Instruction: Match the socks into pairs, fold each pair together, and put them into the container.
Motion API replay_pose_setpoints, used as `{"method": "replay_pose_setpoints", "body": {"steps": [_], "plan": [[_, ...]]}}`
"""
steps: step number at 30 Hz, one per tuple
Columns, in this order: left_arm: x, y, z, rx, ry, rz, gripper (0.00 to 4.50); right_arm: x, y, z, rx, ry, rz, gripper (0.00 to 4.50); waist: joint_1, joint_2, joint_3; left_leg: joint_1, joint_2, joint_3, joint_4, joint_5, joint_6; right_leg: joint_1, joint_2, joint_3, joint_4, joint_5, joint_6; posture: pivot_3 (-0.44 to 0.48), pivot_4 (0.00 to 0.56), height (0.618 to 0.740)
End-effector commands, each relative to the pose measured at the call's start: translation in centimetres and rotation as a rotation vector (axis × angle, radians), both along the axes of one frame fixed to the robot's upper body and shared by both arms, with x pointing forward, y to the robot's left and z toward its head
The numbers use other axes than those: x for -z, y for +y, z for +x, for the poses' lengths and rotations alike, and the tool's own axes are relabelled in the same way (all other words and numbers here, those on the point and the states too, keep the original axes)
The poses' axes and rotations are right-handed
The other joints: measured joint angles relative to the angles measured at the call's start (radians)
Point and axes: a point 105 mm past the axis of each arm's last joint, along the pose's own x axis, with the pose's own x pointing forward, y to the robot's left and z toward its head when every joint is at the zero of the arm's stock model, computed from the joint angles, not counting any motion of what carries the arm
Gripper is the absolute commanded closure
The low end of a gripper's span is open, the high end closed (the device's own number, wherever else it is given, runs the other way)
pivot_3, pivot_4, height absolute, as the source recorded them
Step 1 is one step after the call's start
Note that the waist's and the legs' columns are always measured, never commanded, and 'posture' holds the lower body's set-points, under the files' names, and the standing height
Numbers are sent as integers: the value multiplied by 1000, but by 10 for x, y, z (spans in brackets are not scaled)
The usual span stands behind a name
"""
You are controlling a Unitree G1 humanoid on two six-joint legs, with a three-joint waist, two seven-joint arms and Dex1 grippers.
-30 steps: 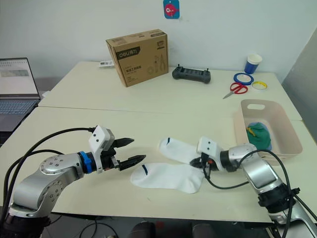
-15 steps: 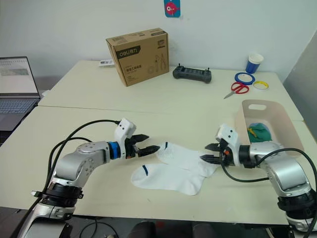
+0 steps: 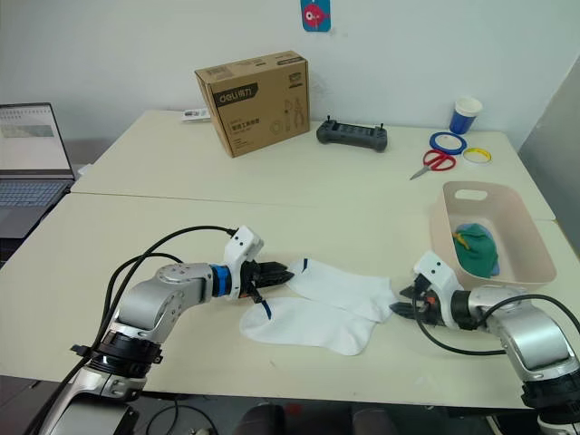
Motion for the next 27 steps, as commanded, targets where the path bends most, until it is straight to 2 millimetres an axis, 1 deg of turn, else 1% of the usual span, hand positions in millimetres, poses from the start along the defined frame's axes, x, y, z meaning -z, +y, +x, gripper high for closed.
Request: {"method": "replay_pose_setpoints", "body": {"steps": [1, 2, 3, 7, 11, 13, 14, 16, 18, 20, 22, 25, 27], "plan": [[-9, -5, 3, 19, -34, -9, 4500, -17, 6, -2, 8, -4, 74, 3870, 0, 0, 0, 0, 0, 0, 0, 0, 0, 0, 0, 0, 0, 0, 0, 0, 150, 740], [-9, -6, 3, 18, -36, -10, 4500, -18, 6, -2, 9, -4, 80, 4271, 0, 0, 0, 0, 0, 0, 0, 0, 0, 0, 0, 0, 0, 0, -1, 0, 150, 740], [-10, -6, 4, 15, -42, -14, 4500, -21, 5, 0, 21, -9, 90, 4488, 0, 0, 0, 0, 0, 0, 0, 0, 0, 0, 0, 0, 0, 1, -1, 0, 150, 740], [-18, -1, 11, -26, -73, -30, 4500, -30, 4, 12, 44, -36, 127, 4488, -2, 0, 0, 0, 0, 0, 0, 0, 0, 0, 0, 0, 0, 1, -1, 0, 150, 740], [-32, 6, 16, -78, -106, -74, 4500, -44, 8, 22, 40, -47, 184, 4488, -2, 0, 0, 0, 0, 0, 0, 0, 0, 0, 0, 0, 0, 1, -1, 0, 150, 740], [-42, 14, 16, -127, -132, -93, 4500, -52, 11, 26, 29, -50, 215, 4488, -2, 0, 0, 0, 0, 0, 0, 0, 0, 0, 0, 0, 0, 2, -2, 0, 150, 740], [-50, 17, 9, -137, -133, -119, 4500, -59, 15, 27, 18, -33, 256, 4488, -3, 0, 0, 0, 0, 0, 0, 0, 0, 0, 0, 0, 0, 2, -3, 0, 150, 740], [-58, 21, -3, -138, -125, -145, 4500, -67, 19, 26, 4, -1, 308, 4488, -7, 0, 0, -1, 1, 1, 0, 0, 0, -1, 0, 1, 0, 3, -4, 0, 150, 740], [-68, 23, -20, -140, -112, -181, 4500, -73, 23, 18, -38, 67, 349, 4488, -6, 0, 0, -1, 1, 0, 0, 0, 0, -1, 0, 0, 0, 3, -4, 0, 150, 740], [-72, 25, -33, -156, -89, -211, 4500, -73, 26, 6, -87, 132, 355, 4488, -6, 0, 0, -1, 1, -1, -1, 0, 0, -1, 0, -1, 0, 2, -4, 0, 150, 740], [-70, 26, -46, -162, -63, -215, 4500, -69, 28, -3, -136, 166, 323, 4488, -2, 0, 0, -1, 1, -1, -1, 0, 0, -1, 0, -2, 0, 2, -4, 0, 150, 740], [-61, 31, -72, -193, -12, -211, 4500, -63, 30, -14, -176, 225, 317, 4488, -3, 0, 0, -1, 1, -1, -1, 0, 0, 0, 0, -1, 0, 2, -3, 0, 150, 740], [-57, 35, -80, -217, 8, -202, 4500, -61, 32, -16, -186, 240, 319, 4488, -4, 0, 0, 0, 1, 0, 0, 0, 0, 0, 0, -1, -1, 1, -2, 0, 150, 740]]}}
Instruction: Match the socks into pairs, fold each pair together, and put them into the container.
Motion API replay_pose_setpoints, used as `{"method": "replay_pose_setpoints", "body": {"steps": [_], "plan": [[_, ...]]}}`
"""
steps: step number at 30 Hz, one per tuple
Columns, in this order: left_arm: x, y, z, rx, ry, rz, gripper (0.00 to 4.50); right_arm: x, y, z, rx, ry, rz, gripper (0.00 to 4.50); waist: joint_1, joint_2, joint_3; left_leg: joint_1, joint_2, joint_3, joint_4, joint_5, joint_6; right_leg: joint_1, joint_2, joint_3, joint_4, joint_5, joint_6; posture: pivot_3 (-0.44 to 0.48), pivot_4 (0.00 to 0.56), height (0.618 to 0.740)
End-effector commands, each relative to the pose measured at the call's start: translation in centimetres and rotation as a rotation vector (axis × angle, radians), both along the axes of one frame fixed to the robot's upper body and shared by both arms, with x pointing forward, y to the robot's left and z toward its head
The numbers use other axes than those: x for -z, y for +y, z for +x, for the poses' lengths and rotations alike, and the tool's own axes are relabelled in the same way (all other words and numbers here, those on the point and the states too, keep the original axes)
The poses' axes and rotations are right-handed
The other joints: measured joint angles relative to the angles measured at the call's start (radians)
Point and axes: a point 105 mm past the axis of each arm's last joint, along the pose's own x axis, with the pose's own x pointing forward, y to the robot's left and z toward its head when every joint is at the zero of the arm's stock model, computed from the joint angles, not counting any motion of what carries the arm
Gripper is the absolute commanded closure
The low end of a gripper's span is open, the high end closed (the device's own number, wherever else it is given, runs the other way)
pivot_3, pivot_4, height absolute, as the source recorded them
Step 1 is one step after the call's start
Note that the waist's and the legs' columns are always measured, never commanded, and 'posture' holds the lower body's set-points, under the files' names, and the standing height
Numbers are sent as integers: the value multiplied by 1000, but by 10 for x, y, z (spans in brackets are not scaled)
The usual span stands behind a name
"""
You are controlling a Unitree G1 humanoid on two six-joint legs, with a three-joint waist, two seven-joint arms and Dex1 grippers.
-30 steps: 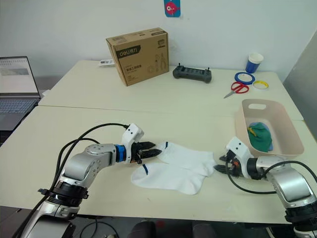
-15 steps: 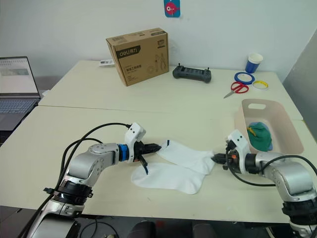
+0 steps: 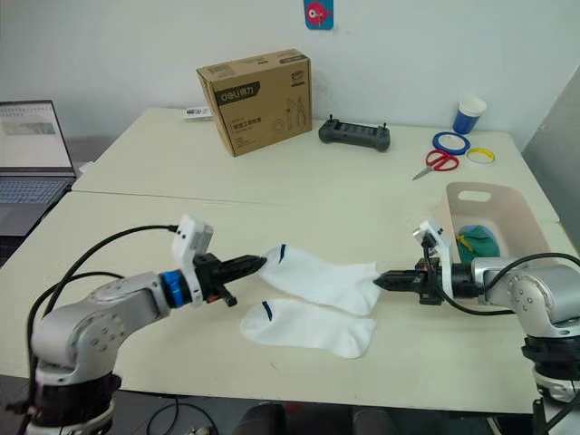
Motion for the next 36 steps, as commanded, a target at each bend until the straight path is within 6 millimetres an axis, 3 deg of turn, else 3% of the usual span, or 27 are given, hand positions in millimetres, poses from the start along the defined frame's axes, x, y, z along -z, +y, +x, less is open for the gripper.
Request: {"method": "replay_pose_setpoints", "body": {"steps": [1, 5, 16, 29, 36], "plan": [[-8, 2, -14, -12, -25, 10, 4500, -5, 6, -9, -55, 0, 20, 4488, -1, 0, 0, 0, 0, 0, 0, 0, 0, 0, 0, 0, 0, -1, 1, 0, 150, 740], [12, 8, -30, -61, 31, 15, 4500, 10, 6, -12, -78, 11, -25, 4488, -4, 0, 0, 3, 0, 0, 1, 0, 0, 3, 0, 0, 0, -1, 1, 0, 150, 740], [31, 10, -35, -47, 56, 32, 4500, 31, 12, -10, -109, 0, -68, 4488, -4, 0, 0, 3, 0, 1, 3, 0, 0, 2, 0, 2, 0, 1, 0, 0, 150, 740], [32, 15, -36, -46, 47, 27, 4500, 36, 17, 0, -131, -38, -106, 4488, -4, 0, 0, 2, 0, 1, 2, 0, 0, 0, 0, 2, 0, 1, 0, 0, 150, 740], [42, 14, -41, -44, 79, 32, 4500, 39, 18, 1, -151, -38, -119, 4488, -4, 0, 0, 1, 0, 1, 1, 0, 0, -1, 0, 2, 0, 0, -1, 0, 150, 740]]}}
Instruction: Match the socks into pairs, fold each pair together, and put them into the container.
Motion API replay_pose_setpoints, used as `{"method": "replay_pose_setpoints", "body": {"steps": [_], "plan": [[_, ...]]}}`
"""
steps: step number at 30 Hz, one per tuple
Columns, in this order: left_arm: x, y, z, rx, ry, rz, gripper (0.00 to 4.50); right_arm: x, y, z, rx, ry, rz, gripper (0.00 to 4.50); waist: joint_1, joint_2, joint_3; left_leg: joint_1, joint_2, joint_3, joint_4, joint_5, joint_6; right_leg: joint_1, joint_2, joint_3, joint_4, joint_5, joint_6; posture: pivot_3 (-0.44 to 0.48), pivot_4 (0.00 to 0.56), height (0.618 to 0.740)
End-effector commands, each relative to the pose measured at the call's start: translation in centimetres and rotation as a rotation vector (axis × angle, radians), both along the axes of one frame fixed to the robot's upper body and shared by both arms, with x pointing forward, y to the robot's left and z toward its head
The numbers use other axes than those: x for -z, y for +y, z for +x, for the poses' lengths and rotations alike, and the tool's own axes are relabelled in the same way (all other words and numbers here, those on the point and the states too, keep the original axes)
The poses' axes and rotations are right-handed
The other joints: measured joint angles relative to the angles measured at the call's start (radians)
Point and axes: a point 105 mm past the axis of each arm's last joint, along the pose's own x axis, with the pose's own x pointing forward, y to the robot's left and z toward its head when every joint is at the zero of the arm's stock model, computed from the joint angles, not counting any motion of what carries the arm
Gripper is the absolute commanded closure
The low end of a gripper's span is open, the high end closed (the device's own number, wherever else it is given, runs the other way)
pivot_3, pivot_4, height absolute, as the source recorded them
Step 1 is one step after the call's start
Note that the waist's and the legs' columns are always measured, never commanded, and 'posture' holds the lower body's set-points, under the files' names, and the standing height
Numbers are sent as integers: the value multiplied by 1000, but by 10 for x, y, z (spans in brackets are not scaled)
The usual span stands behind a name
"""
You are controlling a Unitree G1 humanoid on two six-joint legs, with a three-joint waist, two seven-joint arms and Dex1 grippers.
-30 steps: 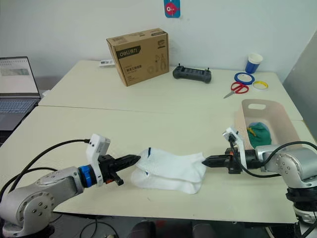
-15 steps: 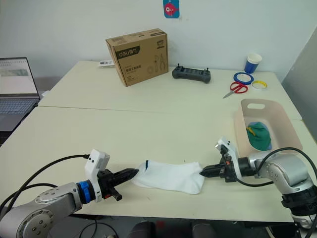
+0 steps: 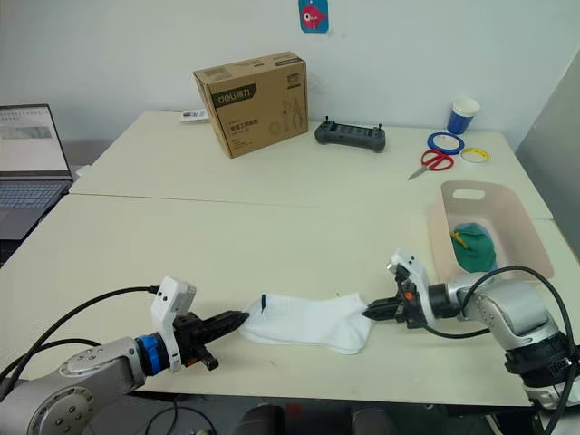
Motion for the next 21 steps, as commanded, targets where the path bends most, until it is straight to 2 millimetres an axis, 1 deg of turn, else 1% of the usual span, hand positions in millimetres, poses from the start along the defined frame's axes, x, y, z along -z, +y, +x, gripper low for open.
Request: {"method": "replay_pose_setpoints", "body": {"steps": [1, 4, 7, 12, 13, 16, 17, 19, 20, 21], "plan": [[-1, -3, -1, 13, -17, 1, 4500, -10, 3, 1, -34, -37, 14, 4488, 0, 0, 0, 0, 0, 0, 0, 0, 0, 0, 0, 0, 0, 0, 0, 0, 150, 740], [5, -4, 0, 12, -9, 4, 4500, -6, 1, 3, -33, -51, -6, 4488, 0, 0, 0, 0, 0, 0, 0, 0, 0, 0, 0, 0, 0, 0, 0, 0, 150, 740], [5, -5, 0, 14, -10, -5, 4500, -6, 3, 6, -24, -61, -11, 4488, 0, 0, 0, 0, 0, 0, 0, 0, 0, 0, 0, 0, 0, 0, 0, 0, 150, 740], [6, -3, -2, 16, -19, 2, 4500, -6, 0, 4, -32, -52, -25, 4488, 0, 0, 0, 0, 0, 0, 0, 0, 0, 0, 0, 0, 0, 0, 0, 0, 150, 740], [3, -2, -1, 16, -37, -3, 4500, -7, -1, 6, -19, -63, -21, 4266, 0, 0, 0, 0, 0, 0, 0, 0, 0, 0, 0, 0, 0, 0, 0, 0, 150, 740], [-5, -1, 1, 5, -65, -37, 3916, -15, -4, 7, -14, -76, 1, 3478, 0, 0, 0, 0, 0, 0, 0, 0, 0, 0, 0, 0, 0, 0, 0, 0, 150, 740], [-6, 0, 1, 7, -66, -39, 3642, -19, -5, 8, -4, -82, 11, 3150, 0, 0, 0, 0, 0, 0, 0, 0, 0, 0, 0, 0, 0, 0, 0, 0, 150, 740], [-9, 9, 3, -8, -77, -18, 3070, -28, -11, 10, 10, -113, 10, 2515, 0, 0, 0, 0, 0, 0, 0, 0, 0, 0, 0, 0, 0, 0, 0, 0, 150, 740], [-15, 16, 5, -17, -96, -11, 2777, -36, -16, 11, 21, -130, 20, 2197, 0, 0, 0, 0, 0, 0, 0, 0, 0, 0, 0, 0, 0, 0, 0, 0, 150, 740], [-18, 20, 7, -23, -109, -7, 2457, -41, -18, 12, 27, -140, 27, 2176, 0, 0, 0, 0, 0, 0, 0, 0, 0, 0, 0, 0, 0, 0, 0, 0, 150, 740]]}}
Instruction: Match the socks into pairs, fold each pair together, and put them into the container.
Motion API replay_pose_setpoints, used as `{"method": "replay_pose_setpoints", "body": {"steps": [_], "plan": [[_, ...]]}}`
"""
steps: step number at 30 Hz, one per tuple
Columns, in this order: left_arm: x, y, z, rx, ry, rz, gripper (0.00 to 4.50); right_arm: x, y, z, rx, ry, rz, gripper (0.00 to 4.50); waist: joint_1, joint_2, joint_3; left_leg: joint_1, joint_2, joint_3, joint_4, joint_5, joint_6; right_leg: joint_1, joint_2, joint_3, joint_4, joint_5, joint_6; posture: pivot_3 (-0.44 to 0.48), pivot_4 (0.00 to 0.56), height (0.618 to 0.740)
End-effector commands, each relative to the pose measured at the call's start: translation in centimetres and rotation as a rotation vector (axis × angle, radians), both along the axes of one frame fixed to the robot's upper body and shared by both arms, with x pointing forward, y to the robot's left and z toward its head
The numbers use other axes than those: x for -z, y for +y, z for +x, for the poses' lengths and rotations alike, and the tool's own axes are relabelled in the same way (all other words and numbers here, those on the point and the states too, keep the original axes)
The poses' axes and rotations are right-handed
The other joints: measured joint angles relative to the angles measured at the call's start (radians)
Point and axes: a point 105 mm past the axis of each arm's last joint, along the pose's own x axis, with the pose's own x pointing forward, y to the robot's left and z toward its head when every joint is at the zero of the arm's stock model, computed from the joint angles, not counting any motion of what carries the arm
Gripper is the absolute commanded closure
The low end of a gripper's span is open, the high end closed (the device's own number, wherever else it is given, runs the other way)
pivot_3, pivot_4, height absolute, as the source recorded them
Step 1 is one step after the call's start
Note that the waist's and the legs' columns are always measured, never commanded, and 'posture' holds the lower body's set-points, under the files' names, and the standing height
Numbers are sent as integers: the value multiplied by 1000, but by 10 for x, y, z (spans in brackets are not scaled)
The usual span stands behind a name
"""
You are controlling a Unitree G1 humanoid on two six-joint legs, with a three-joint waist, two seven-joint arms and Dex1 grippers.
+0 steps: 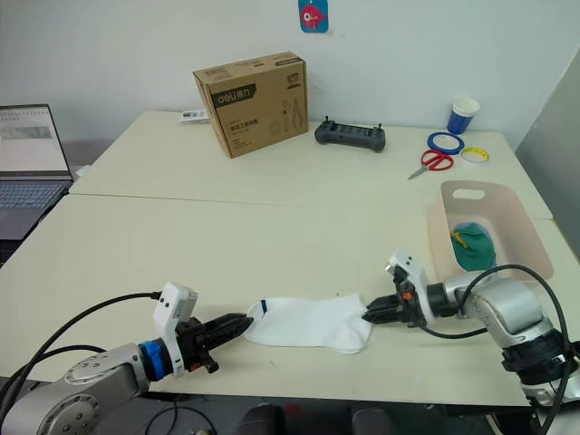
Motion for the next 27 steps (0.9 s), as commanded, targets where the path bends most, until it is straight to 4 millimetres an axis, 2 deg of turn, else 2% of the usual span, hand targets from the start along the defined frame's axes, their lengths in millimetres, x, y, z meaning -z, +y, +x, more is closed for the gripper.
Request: {"method": "replay_pose_setpoints", "body": {"steps": [1, 3, 5, 8, 11, 16, 17, 19, 22, 27], "plan": [[-22, 18, 7, -19, -82, 2, 2165, -34, -8, 3, 3, -94, 48, 2176, 0, 0, 0, 0, 0, 0, 0, 0, 0, 0, 0, 0, 0, 0, 0, 0, 150, 740], [-38, 19, 9, 33, -147, 22, 1585, -48, -4, 0, -63, -200, 53, 2176, 0, 0, 0, 0, 0, 0, 0, 0, 0, -1, 0, 0, 0, 0, 0, 0, 150, 740], [-51, 4, 6, 189, -229, 101, 1585, -55, 12, -11, -216, -331, 40, 2176, 0, 0, 0, 0, 0, 0, 0, 0, 0, -1, 0, -1, 0, 0, -1, 0, 150, 740], [-54, -15, 8, 358, -303, 185, 1585, -54, 38, -8, -273, -452, 68, 2176, 0, 0, 0, 0, 0, 1, -2, 0, 0, -2, 0, 0, 0, 0, 0, 0, 150, 740], [-36, -37, 11, 586, -362, 313, 2169, -41, 71, -11, -372, -553, 97, 2787, -1, 0, 0, -1, 0, 2, -2, 0, 0, -3, 0, 1, 0, 0, 0, 0, 150, 740], [-9, -41, 18, 734, -376, 419, 3565, -18, 85, -12, -412, -575, 76, 4280, 1, 1, 0, -4, 0, 4, -2, 0, 0, -7, 0, 2, 0, 1, -1, 0, 150, 740], [-4, -41, 19, 751, -376, 435, 3909, -12, 85, -13, -418, -571, 68, 4500, 2, 1, 0, -5, 0, 4, -2, 0, 0, -8, 0, 2, 0, 1, -2, 0, 150, 740], [11, -31, 24, 765, -348, 513, 4487, 11, 75, -17, -430, -548, 3, 4500, 5, 0, 0, -6, 1, 3, -2, 0, 0, -8, 0, 1, 1, 1, -2, 0, 150, 740], [20, -16, 28, 743, -320, 556, 4487, 31, 51, -23, -438, -514, -76, 4500, 10, 0, 0, -6, 0, 3, -2, 0, 0, -8, 0, 1, 1, 0, -3, 0, 150, 740], [25, -2, 27, 714, -292, 549, 4487, 32, 23, -27, -418, -498, -144, 4500, 11, 1, -1, -3, 1, 5, -2, 0, 0, -7, 0, 2, 2, -1, 0, 0, 150, 740]]}}
